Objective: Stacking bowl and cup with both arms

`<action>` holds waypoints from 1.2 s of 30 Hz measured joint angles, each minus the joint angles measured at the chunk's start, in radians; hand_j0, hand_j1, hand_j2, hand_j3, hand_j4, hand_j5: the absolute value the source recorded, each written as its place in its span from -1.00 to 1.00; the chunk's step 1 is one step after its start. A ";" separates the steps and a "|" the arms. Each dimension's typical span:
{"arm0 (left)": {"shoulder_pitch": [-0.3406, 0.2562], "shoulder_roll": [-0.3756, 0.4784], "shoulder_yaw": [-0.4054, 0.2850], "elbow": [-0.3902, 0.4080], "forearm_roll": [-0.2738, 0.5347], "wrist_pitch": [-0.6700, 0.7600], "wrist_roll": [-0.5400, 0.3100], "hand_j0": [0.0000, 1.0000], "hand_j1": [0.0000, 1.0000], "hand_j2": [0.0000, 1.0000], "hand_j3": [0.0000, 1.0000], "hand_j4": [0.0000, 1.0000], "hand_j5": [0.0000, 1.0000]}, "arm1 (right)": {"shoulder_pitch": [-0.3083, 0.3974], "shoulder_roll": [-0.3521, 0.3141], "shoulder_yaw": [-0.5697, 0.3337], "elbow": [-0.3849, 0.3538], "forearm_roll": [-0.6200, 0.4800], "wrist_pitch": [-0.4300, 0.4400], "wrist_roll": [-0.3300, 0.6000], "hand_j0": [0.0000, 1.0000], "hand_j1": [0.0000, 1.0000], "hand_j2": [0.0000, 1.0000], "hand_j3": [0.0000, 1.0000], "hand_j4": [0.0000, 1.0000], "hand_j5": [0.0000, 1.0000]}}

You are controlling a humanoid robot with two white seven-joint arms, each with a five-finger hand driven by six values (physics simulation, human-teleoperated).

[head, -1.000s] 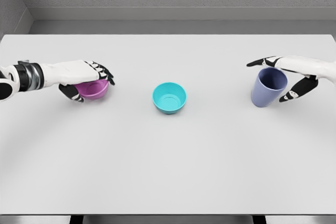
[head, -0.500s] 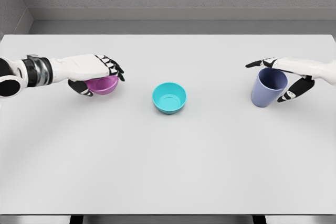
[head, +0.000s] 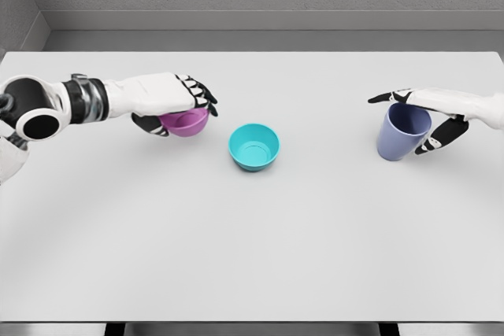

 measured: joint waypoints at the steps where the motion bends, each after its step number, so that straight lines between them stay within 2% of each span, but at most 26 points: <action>1: -0.002 -0.007 0.000 -0.001 -0.003 0.000 0.000 0.65 0.65 0.65 0.65 0.65 0.65 | -0.006 0.001 0.002 0.003 0.001 0.000 0.000 1.00 1.00 1.00 1.00 1.00 1.00; 5: -0.002 -0.026 -0.001 -0.011 -0.020 0.000 0.000 0.65 0.65 0.65 0.65 0.65 0.65 | -0.020 0.008 0.025 0.014 0.004 0.000 -0.001 0.95 0.95 0.95 0.95 0.95 0.95; 7: -0.002 -0.036 -0.001 -0.015 -0.026 0.000 0.000 0.65 0.65 0.65 0.65 0.65 0.65 | -0.021 0.009 0.030 0.016 0.004 0.000 -0.001 0.80 0.80 0.80 0.80 0.80 0.80; 11: -0.008 -0.061 -0.001 -0.019 -0.042 0.000 0.000 0.65 0.65 0.65 0.65 0.65 0.65 | -0.021 0.011 0.033 0.018 0.003 -0.001 -0.001 0.28 0.28 0.28 0.28 0.28 0.28; 12: -0.008 -0.068 -0.002 -0.020 -0.046 0.000 0.000 0.65 0.65 0.65 0.65 0.65 0.65 | -0.021 0.011 0.033 0.018 0.001 -0.001 -0.001 0.23 0.23 0.23 0.23 0.23 0.23; 28: -0.026 -0.165 -0.032 -0.019 -0.101 0.001 0.000 0.65 0.65 0.65 0.65 0.65 0.65 | -0.049 0.003 0.035 0.008 0.010 -0.005 0.000 0.22 0.22 0.22 0.22 0.22 0.22; 36: -0.028 -0.179 -0.033 -0.026 -0.109 0.002 0.000 0.68 0.68 0.68 0.68 0.68 0.68 | -0.051 0.000 0.035 0.005 0.010 -0.008 0.000 0.23 0.23 0.23 0.23 0.23 0.23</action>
